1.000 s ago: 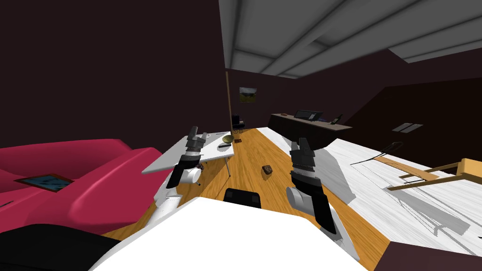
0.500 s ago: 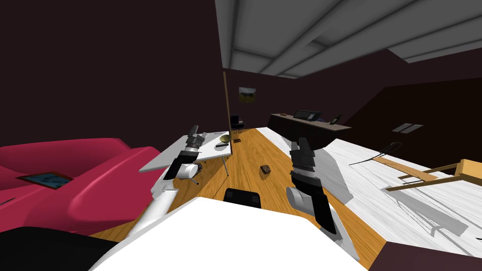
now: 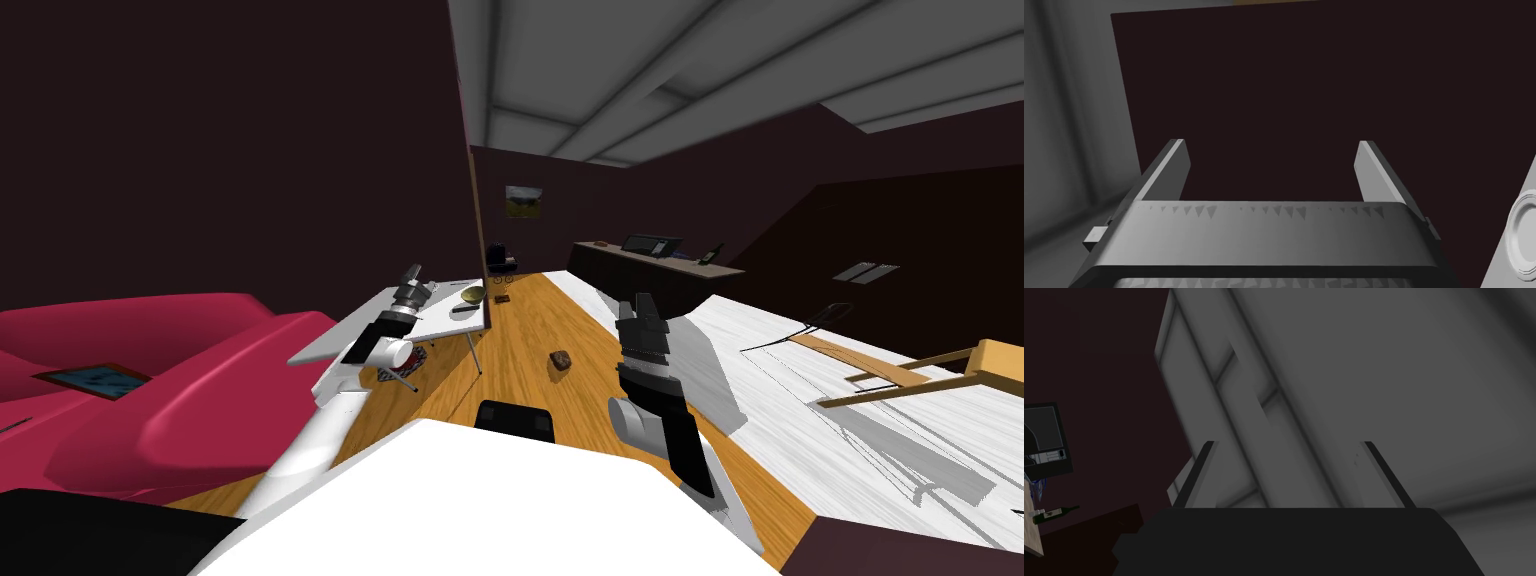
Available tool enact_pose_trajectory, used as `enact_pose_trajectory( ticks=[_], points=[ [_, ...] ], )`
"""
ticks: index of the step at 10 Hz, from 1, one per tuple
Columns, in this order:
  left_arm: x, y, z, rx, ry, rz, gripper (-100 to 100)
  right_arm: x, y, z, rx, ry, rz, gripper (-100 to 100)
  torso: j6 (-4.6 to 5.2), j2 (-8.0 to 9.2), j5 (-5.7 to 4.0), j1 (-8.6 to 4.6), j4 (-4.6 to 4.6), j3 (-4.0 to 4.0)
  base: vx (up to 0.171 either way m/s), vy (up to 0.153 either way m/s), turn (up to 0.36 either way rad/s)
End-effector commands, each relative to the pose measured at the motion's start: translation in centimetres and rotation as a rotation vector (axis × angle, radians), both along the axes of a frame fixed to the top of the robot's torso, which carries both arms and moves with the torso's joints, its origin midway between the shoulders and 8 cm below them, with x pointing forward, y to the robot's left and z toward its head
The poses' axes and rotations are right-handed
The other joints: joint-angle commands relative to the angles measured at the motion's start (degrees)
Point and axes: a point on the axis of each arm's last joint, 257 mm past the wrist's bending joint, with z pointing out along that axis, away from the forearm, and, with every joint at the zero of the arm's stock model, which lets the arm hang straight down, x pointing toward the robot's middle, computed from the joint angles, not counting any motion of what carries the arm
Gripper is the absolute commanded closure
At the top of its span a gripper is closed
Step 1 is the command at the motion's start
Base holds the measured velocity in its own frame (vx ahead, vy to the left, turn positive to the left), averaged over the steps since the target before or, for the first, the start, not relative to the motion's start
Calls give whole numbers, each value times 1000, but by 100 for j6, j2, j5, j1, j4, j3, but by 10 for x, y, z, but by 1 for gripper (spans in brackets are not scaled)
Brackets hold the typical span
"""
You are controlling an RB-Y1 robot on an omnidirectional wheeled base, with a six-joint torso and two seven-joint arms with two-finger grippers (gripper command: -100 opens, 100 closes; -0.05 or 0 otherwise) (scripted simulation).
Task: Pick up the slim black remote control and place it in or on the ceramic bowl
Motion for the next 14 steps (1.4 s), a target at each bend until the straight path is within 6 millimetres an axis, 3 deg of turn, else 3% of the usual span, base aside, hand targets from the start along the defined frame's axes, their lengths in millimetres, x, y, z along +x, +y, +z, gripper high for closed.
enact_pose_trajectory(
  ticks=[1, 3, 4, 6, 7, 9, 10, 12, 13, 14],
  points=[
    [11, 16, -1, -17, 39, 8, -100, 0, 0, 0, 0, 0, 0, 0, 0, 0, 0, 0, 0, 0, 22, -115, 3],
    [15, 19, -12, -24, 83, 18, -100, 0, 0, 0, 0, 0, 0, 0, 0, -4, 0, 1, -1, -2, 13, -64, 5],
    [23, 35, -10, -40, 107, 25, -100, 0, 0, 0, 0, 0, 0, 0, 0, 0, 4, 19, 0, 0, 2, -66, -8],
    [26, 37, -19, -46, 145, 34, -100, 0, 0, 0, 0, 0, 0, 0, 0, 1, 3, 15, 0, 1, 12, -47, 5],
    [34, 53, -17, -65, 168, 43, -100, 0, 0, 0, 0, 0, 0, 0, -1, 0, 5, 23, 0, 0, 17, -61, -7],
    [36, 56, -27, -72, 209, 52, -100, 0, 0, 0, 0, 0, 0, 0, -1, -3, 3, 16, -1, -2, 19, -50, 3],
    [42, 72, -25, -94, 231, 63, -100, 0, 0, 0, 0, 0, 0, 0, -1, -2, 5, 22, 0, -1, 25, -77, -9],
    [44, 74, -36, -101, 275, 73, -100, 0, 0, 0, 0, 0, 0, 0, 0, -6, 2, 10, -1, -3, 19, -55, 2],
    [50, 90, -35, -126, 298, 84, -100, 0, 0, 0, 0, 0, 0, 0, -1, -1, 4, 21, 0, -1, 17, -50, -10],
    [50, 92, -43, -131, 328, 92, -100, 0, 0, 0, 0, 0, 0, 0, 0, -2, 4, 20, 0, -1, 26, -55, -2]
  ],
)
